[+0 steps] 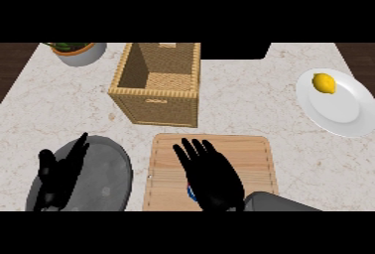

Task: Pick the can from the cutting board and place it in the basket

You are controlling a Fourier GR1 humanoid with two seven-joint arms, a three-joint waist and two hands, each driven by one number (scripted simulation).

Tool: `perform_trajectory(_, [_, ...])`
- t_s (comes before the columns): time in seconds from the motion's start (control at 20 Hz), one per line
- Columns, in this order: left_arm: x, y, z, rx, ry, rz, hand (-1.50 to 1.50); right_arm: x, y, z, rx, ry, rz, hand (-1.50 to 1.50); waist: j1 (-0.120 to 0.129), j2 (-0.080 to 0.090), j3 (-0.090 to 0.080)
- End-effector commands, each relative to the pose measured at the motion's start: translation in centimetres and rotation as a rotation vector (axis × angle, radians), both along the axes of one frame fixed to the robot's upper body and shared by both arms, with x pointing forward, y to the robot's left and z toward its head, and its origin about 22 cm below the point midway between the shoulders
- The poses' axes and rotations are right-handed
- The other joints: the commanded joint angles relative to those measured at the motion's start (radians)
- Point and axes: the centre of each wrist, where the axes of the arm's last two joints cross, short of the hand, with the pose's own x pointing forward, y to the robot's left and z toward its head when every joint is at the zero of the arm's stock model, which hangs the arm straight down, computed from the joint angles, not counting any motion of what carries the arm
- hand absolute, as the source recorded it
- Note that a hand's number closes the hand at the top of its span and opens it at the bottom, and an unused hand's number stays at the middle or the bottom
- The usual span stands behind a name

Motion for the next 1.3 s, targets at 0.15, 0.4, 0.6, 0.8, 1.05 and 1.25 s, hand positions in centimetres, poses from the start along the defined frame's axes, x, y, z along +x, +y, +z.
perform_trajectory(0.15, [-1.7,-0.6,-0.9,-0.021,0.125,0.001,0.00,0.4,-0.1,-2.6,-0.129,0.064,-0.031,-1.50,0.006,0.007,-0.011])
perform_trajectory(0.4, [-1.4,0.2,-0.6,-0.017,0.126,-0.005,0.00,0.4,-0.1,-3.4,-0.102,0.062,-0.035,-1.50,0.004,0.007,-0.011])
perform_trajectory(0.6, [-1.9,0.4,-2.1,-0.007,0.113,0.002,0.00,0.0,0.7,-4.7,-0.097,0.055,-0.028,-1.50,0.003,0.008,-0.012])
perform_trajectory(0.8, [-1.7,0.9,-1.3,-0.022,0.103,-0.003,0.00,0.2,1.7,-4.7,-0.088,0.061,-0.022,-1.50,0.006,0.008,-0.012])
perform_trajectory(1.05, [-1.3,0.0,-2.1,-0.030,0.125,0.006,0.00,0.8,1.6,-5.7,-0.092,0.047,-0.015,1.50,0.004,0.009,-0.012])
perform_trajectory(1.25, [-1.8,0.0,-1.5,-0.029,0.123,-0.003,0.00,1.2,1.3,-5.7,-0.141,-0.048,0.068,1.50,0.008,0.009,-0.012])
